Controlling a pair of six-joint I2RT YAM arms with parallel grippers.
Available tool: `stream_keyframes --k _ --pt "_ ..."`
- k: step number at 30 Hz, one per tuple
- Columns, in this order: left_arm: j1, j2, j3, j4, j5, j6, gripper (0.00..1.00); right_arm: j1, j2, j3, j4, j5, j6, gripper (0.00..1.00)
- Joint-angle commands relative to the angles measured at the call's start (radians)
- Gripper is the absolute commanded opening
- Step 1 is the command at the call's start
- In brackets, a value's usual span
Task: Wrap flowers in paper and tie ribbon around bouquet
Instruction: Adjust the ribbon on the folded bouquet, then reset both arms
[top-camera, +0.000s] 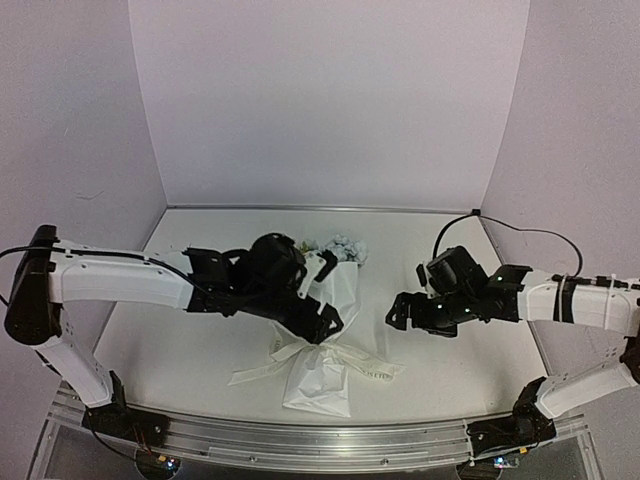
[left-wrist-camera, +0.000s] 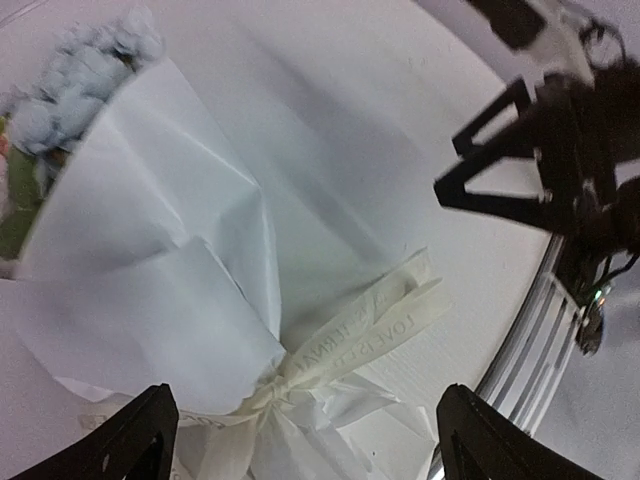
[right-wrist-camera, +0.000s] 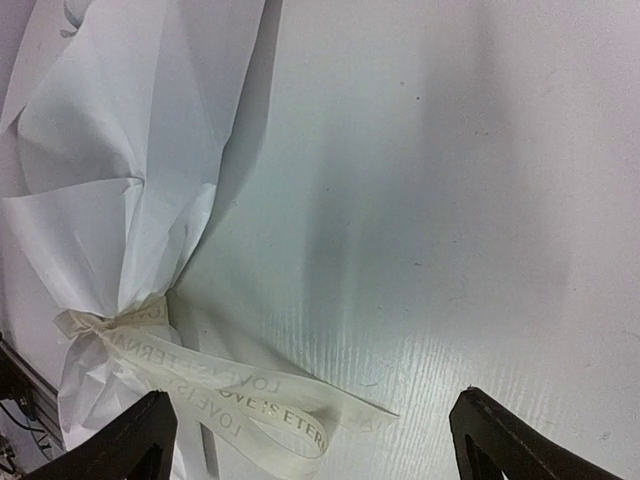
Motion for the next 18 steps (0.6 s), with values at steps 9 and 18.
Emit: stream_keyframes --k 9,18 --pt "0.466 -0.407 -0.148 -0.032 -0.014 -0.143 1.0 -0.004 -0.27 -0.042 -0.196 0.281 -0.044 0.98" --pt "0.589 -0.485 -0.195 -0.057 -0.06 -0.187 1.0 -0.004 -0.403 -0.103 -0.244 0.434 -0.059 0.98"
